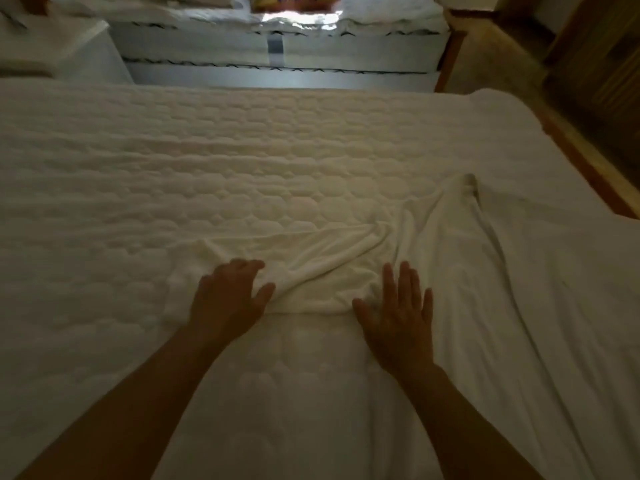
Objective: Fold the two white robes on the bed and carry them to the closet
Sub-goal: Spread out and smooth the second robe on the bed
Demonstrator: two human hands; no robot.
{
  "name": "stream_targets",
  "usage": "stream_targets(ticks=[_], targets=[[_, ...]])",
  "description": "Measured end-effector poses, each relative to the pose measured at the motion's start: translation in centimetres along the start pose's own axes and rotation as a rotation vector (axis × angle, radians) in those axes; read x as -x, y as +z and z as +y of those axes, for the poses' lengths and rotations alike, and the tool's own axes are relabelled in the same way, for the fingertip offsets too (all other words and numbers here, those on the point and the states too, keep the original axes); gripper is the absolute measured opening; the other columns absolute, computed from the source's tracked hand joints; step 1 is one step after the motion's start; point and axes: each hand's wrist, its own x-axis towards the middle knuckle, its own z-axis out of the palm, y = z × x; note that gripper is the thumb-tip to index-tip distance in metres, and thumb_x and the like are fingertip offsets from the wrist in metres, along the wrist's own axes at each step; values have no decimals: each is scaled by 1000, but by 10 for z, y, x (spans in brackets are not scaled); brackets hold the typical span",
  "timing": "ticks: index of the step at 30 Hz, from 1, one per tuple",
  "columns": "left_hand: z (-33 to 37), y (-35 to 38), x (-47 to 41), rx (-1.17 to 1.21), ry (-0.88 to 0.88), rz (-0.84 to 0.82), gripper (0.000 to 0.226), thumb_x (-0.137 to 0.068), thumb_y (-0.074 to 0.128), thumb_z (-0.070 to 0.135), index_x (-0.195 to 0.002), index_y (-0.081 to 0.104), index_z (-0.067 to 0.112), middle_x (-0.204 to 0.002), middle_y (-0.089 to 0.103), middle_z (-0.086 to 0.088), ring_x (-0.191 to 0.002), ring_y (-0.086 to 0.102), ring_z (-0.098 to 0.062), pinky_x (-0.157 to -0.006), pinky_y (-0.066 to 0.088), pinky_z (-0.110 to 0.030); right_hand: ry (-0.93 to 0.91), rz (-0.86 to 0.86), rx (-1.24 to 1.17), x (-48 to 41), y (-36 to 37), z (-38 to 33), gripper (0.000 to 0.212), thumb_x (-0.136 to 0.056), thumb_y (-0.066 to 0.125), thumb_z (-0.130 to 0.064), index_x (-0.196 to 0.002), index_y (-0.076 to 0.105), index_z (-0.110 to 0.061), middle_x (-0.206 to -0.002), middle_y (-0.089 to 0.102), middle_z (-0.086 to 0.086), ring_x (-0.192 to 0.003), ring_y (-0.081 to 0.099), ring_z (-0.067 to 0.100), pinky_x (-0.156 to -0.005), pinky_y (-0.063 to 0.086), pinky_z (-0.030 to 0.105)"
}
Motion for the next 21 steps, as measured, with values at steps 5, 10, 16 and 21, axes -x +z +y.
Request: stream_targets(ticks=[5,10,16,21], targets=[[-42,62,-54,-52,-115,98,41,-95,52,52,-124,64,26,-137,60,-6,-125,54,-32,-99,41,-51,102,61,-74,-22,38,43,104,-88,22,-80,-160,4,-8,-168,7,11,-155,5,19,-125,4,48],[-50,67,-61,132,-33,314,23,-96,51,27,-81,56,10,-84,57,-18,-80,53,-40,-71,42,-50,75,122,-254,-28,38,47,101,-88,32,-79,-158,16,-9,-166,18,11,-154,15,21,-125,8,47],[-157,14,-149,56,-316,310,29,-91,53,49,-82,55,21,-81,55,-18,-78,53,-42,-74,51,-53,16,98,-412,-29,26,58,97,-90,36,-75,-159,12,-12,-167,14,9,-154,17,22,-123,14,44],[-333,81,-153,250,-715,1,70,-66,57,82,-119,47,36,-123,57,-26,-104,58,-46,-86,52,-56,29,54,-373,-31,32,65,91,-90,40,-67,-158,18,-10,-165,22,11,-152,21,23,-122,13,42]])
